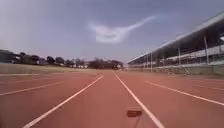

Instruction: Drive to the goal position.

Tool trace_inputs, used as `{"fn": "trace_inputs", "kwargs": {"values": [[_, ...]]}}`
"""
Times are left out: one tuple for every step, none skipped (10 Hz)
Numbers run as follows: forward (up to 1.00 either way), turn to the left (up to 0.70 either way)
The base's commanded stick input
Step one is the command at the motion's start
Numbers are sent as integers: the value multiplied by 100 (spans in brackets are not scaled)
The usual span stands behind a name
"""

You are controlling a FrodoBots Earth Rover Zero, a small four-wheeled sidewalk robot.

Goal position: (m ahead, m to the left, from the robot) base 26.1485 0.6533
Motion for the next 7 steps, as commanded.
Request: {"fn": "trace_inputs", "kwargs": {"values": [[70, 0], [70, 0], [70, 0], [70, 0], [70, 0], [70, 0], [70, 0]]}}
